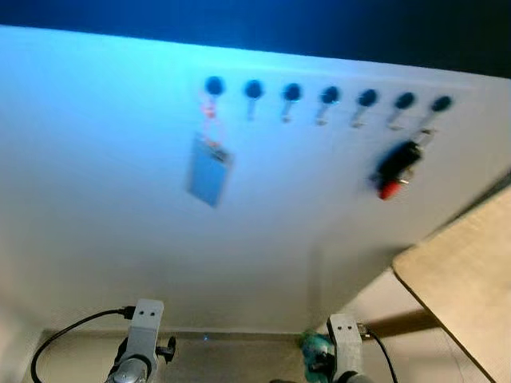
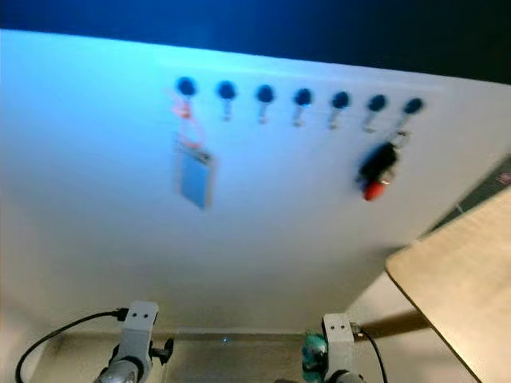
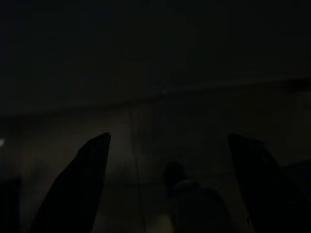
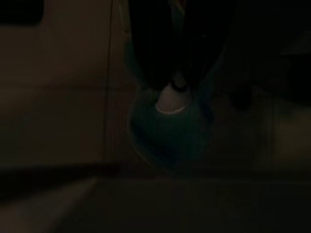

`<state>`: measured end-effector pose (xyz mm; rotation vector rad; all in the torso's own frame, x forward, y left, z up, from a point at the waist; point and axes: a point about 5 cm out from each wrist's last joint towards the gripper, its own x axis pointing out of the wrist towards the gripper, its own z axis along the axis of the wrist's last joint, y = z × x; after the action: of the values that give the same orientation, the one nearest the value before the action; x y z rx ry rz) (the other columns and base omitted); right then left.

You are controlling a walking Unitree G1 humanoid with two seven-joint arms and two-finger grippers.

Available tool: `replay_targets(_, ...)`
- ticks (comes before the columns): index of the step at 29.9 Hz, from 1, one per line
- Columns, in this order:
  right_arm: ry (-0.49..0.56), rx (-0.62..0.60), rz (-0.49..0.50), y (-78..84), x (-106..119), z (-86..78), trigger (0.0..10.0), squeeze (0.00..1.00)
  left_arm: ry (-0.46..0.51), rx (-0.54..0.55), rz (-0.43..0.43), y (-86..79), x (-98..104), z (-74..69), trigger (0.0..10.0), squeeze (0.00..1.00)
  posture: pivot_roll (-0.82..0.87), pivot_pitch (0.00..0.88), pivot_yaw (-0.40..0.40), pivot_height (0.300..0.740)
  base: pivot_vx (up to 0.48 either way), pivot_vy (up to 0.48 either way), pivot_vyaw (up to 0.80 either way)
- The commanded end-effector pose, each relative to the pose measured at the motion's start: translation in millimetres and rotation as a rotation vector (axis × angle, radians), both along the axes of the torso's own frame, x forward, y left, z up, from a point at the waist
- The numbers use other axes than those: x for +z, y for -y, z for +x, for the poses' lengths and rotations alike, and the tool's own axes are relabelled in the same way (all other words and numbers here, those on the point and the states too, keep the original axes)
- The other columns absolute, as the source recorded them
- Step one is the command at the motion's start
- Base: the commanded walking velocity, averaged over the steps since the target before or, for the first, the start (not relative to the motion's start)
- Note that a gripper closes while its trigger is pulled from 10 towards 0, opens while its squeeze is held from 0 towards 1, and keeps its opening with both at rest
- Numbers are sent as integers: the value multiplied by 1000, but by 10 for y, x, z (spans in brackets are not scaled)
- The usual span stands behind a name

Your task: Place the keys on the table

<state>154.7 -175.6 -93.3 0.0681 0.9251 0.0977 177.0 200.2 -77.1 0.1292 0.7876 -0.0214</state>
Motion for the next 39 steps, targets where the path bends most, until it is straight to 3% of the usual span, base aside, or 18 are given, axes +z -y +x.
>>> replay_targets(1, -1, 0, -10, 31, -5, -22, 10000, 0, -24, -7, -2, 38, -41, -65, 10000, 0, 79, 30, -116, 740, 0, 0, -800)
replay_targets(24, -2, 26, -19, 101, 13, 7, 10000, 0, -25, 9, -1, 9, -58, -117, 10000, 0, 77, 22, -133, 740, 0, 0, -800)
replay_targets(39, -3, 52, -20, 16, 30, 91, 10000, 0, -19, 27, -18, 0, -55, -115, 10000, 0, 80, 21, -144, 740, 0, 0, -800)
